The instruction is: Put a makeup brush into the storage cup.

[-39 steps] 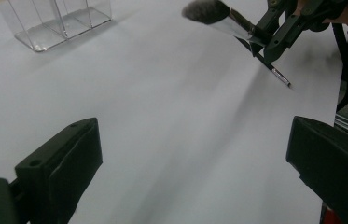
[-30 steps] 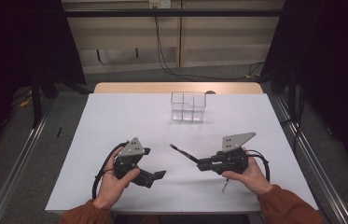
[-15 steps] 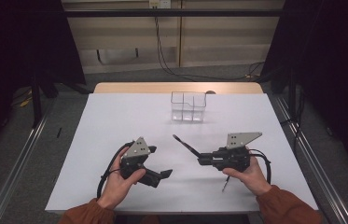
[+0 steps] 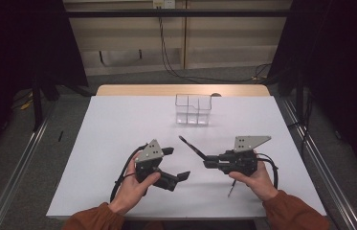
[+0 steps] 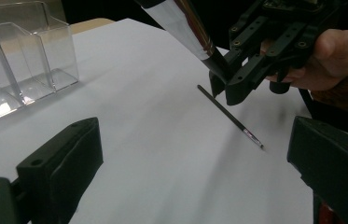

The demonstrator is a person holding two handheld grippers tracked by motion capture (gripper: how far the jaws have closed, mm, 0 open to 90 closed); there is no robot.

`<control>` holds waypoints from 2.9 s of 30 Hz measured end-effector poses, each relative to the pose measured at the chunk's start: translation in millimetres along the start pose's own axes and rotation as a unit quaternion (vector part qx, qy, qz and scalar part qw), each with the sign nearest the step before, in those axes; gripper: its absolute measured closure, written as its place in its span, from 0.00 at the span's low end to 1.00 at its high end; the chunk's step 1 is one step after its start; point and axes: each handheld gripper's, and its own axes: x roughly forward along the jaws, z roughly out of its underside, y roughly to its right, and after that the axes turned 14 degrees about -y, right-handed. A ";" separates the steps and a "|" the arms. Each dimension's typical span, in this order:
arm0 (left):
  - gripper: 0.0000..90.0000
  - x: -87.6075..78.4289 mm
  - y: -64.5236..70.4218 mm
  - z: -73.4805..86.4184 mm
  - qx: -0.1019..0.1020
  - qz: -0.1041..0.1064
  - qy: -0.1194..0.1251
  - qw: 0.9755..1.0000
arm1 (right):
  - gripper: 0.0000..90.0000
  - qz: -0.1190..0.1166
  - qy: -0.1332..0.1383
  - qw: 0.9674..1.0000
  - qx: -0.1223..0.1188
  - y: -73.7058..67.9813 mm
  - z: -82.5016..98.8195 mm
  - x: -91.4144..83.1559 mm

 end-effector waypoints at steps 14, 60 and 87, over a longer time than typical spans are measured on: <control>0.07 23.4 3.3 -22.9 0.006 0.018 0.024 1.000 | 0.88 0.005 0.001 1.000 0.001 0.2 0.6 -0.1; 0.84 13.6 11.9 -25.0 -0.038 0.064 0.061 0.995 | 0.87 -0.018 -0.022 0.999 -0.017 -9.9 4.6 16.6; 0.85 5.4 11.5 -30.8 -0.032 0.067 0.053 0.996 | 0.26 -0.012 0.017 1.000 0.023 -5.3 5.5 4.2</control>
